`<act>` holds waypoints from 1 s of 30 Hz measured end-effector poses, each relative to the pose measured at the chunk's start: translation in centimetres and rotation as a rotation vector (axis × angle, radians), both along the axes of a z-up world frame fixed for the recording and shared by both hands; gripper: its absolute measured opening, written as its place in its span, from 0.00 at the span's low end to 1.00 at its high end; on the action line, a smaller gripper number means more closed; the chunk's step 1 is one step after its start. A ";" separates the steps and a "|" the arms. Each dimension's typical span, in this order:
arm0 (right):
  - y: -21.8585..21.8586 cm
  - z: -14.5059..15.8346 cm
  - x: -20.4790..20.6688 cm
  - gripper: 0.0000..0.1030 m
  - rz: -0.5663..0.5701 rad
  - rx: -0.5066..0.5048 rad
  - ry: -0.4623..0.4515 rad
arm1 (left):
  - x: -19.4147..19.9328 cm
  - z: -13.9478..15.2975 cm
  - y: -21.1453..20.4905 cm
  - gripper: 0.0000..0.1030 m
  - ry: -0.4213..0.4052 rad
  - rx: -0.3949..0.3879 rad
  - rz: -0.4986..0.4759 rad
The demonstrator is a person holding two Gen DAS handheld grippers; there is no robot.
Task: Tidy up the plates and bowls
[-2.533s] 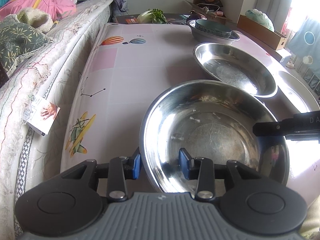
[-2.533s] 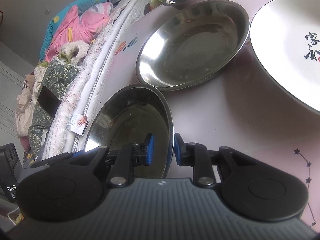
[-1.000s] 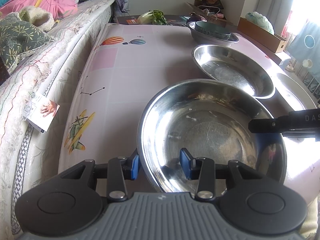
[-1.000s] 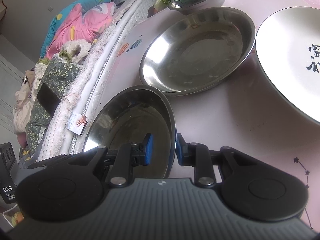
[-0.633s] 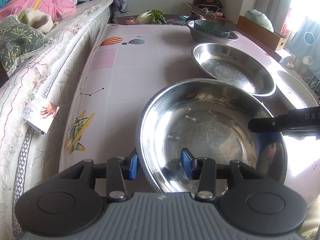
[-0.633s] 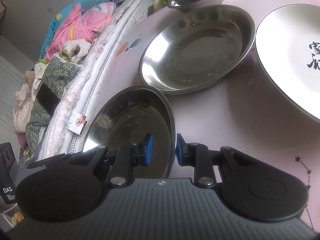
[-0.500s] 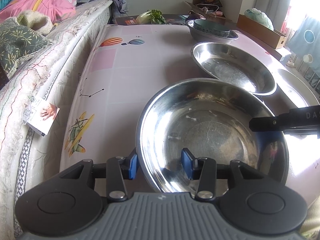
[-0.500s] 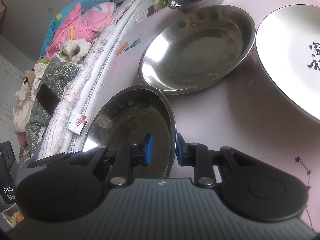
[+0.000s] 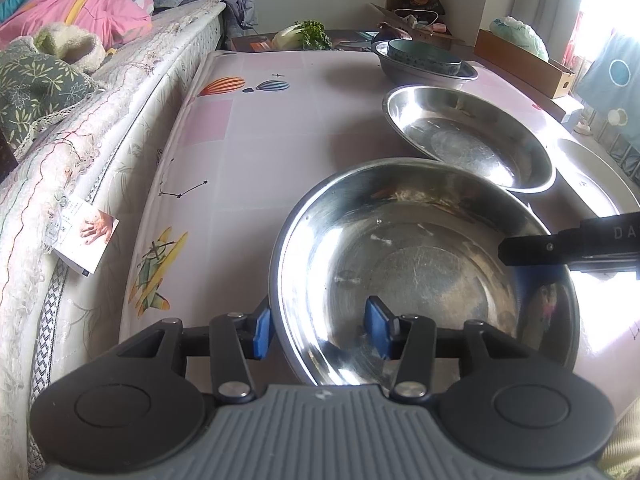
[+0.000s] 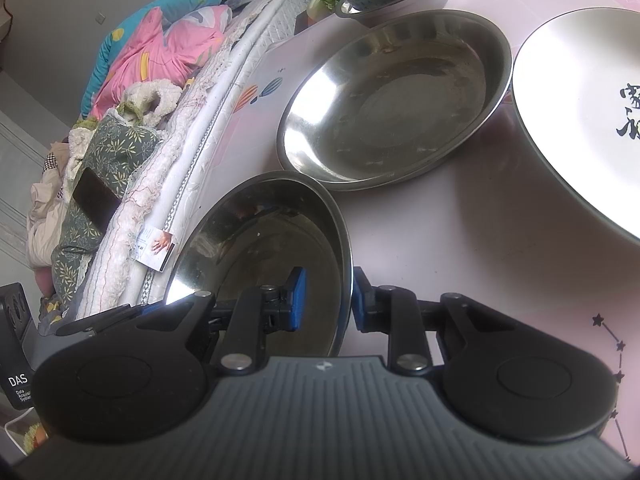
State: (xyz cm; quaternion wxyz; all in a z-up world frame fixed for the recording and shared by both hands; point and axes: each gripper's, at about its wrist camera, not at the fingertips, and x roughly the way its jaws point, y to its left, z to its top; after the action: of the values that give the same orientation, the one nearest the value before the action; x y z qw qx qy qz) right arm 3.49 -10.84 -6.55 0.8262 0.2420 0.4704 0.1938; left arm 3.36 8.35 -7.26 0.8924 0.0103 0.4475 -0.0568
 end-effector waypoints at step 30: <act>0.4 0.6 -0.1 0.23 0.011 -0.021 -0.026 | -0.3 0.4 -0.1 0.46 -0.003 0.009 0.012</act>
State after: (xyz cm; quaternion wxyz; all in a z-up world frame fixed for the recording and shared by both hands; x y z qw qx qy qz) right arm 3.43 -10.49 -5.99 0.8338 0.2282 0.4628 0.1965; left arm 3.11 8.21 -6.85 0.8934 0.0115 0.4464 -0.0495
